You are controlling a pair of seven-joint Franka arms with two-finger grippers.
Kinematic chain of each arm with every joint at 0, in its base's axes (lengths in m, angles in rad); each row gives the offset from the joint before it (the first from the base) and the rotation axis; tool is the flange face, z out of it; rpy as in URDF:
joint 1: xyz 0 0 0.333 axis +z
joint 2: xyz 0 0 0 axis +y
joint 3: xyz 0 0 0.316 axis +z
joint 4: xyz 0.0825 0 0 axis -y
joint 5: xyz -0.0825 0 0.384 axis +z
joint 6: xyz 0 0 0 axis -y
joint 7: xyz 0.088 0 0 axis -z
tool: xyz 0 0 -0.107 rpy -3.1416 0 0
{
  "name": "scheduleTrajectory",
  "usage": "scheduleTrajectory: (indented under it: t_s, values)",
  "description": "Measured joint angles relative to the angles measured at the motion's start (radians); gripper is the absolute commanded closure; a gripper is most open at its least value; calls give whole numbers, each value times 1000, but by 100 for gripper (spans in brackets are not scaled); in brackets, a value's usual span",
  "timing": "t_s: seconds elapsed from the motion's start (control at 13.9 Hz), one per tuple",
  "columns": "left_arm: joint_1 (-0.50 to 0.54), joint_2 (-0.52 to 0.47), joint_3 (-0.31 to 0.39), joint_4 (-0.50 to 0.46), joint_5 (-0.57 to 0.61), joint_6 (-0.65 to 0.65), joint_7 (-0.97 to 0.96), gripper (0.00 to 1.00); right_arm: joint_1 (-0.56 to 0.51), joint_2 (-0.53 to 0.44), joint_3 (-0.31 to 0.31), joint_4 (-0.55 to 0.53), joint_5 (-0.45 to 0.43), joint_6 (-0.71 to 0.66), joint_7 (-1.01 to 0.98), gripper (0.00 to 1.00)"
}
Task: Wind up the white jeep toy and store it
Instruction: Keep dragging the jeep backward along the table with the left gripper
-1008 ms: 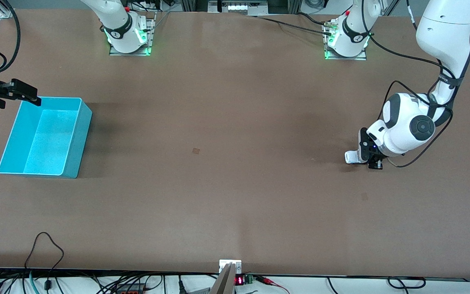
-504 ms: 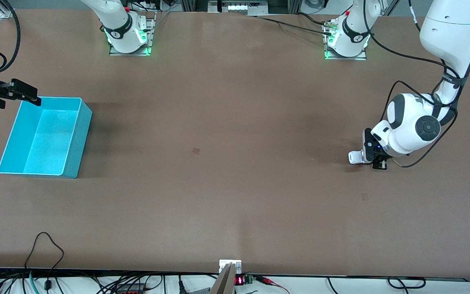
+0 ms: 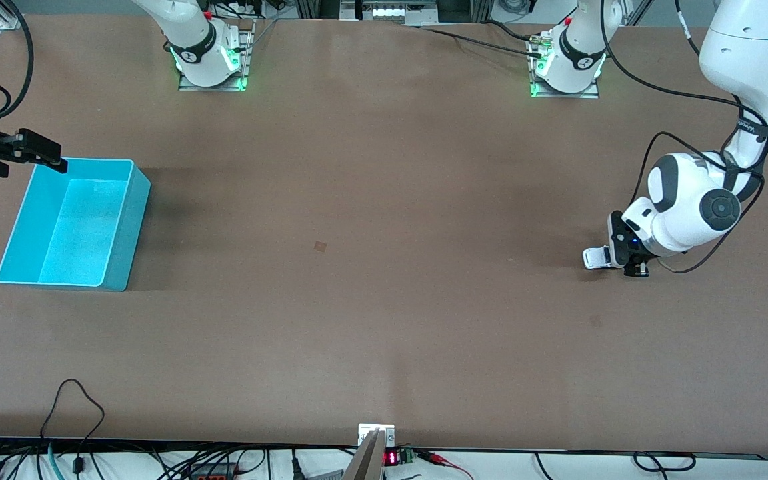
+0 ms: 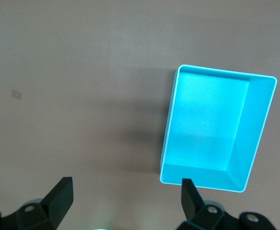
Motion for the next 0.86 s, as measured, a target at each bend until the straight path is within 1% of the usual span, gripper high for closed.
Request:
scheduleTrajectory:
  t_s: [0.22,0.86]
  values:
    - [36,5,0,7,55,-1,-1,74,0,0,0,0,0,0,0,0]
    - [102,15,0,23,113,-3,14,74,3,0,5,0,0,0,0,0]
